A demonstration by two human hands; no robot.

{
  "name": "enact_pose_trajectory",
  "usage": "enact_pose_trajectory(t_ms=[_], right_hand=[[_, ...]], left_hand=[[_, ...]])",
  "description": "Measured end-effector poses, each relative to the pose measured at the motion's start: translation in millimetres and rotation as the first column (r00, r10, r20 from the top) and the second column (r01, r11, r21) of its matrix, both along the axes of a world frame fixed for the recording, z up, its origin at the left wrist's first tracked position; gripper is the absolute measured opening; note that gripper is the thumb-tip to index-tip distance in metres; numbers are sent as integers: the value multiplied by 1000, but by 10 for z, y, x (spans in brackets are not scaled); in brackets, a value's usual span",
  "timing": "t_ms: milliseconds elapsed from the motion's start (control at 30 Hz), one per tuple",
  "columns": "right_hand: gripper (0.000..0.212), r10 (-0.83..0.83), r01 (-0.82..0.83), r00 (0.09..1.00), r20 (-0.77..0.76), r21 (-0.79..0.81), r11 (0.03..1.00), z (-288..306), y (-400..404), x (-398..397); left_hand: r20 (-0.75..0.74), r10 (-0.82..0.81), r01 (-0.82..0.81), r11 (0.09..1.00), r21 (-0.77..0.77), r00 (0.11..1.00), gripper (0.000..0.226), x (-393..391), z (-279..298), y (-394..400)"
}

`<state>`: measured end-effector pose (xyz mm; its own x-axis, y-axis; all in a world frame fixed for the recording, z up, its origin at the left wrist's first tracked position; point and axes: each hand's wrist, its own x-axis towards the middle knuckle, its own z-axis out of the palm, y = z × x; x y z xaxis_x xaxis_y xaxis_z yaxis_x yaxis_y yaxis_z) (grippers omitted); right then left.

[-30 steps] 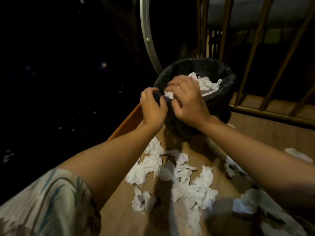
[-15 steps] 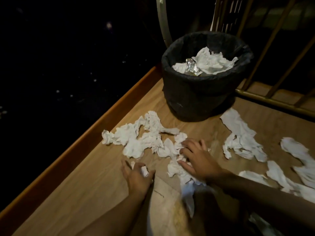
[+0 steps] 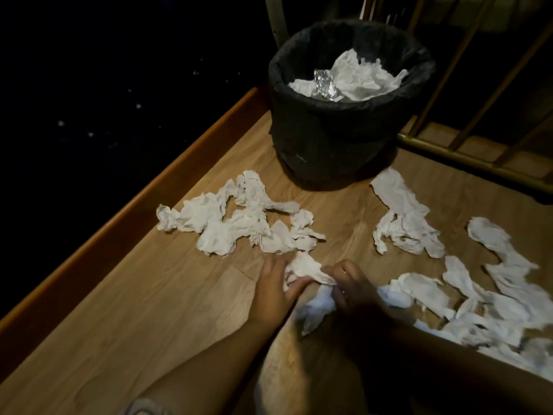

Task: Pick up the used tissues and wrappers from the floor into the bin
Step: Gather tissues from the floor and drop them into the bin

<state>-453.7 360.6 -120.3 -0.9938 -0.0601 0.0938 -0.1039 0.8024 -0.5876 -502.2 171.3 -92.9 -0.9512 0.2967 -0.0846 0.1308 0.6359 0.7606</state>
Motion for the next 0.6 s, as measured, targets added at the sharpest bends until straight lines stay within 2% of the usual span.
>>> enact_pose_trajectory(t_ms=[33,100,200,267,333,400,467,533,600], right_hand=[[37,-2,2,999,47,5,1000,13,41,-24],[31,3,-4,999,50,21,1000,69,113,-70],[38,-10,10,1000,-4,-45,999,177,132,-127],[43,20,-20,999,33,-25,999,188,138,-142],[49,107,-108,993,52,16,994,187,126,-120],[57,184,-187,980,71,40,982,124,57,-68],[60,175,-177,984,28,190,966,9,-78,-54],[64,160,-167,986,50,289,943,-40,-218,-47],[56,302,-286,953,1,317,904,-140,-277,12]], left_hand=[[-22,-87,86,996,-37,996,60,-32,-12,31],[-80,-171,162,981,-110,982,64,-78,-74,44],[-143,-171,135,963,-232,975,53,-102,-143,4],[-94,-153,118,946,-302,984,50,-69,-182,-58],[-44,-116,99,955,-280,992,49,0,-227,-158],[-48,-99,86,969,-230,994,37,76,-250,-259],[-64,-101,85,973,-215,993,26,142,-245,-347],[-78,-63,50,986,-161,995,25,202,-254,-429],[-66,-1,-7,994,-112,998,24,249,-246,-509]])
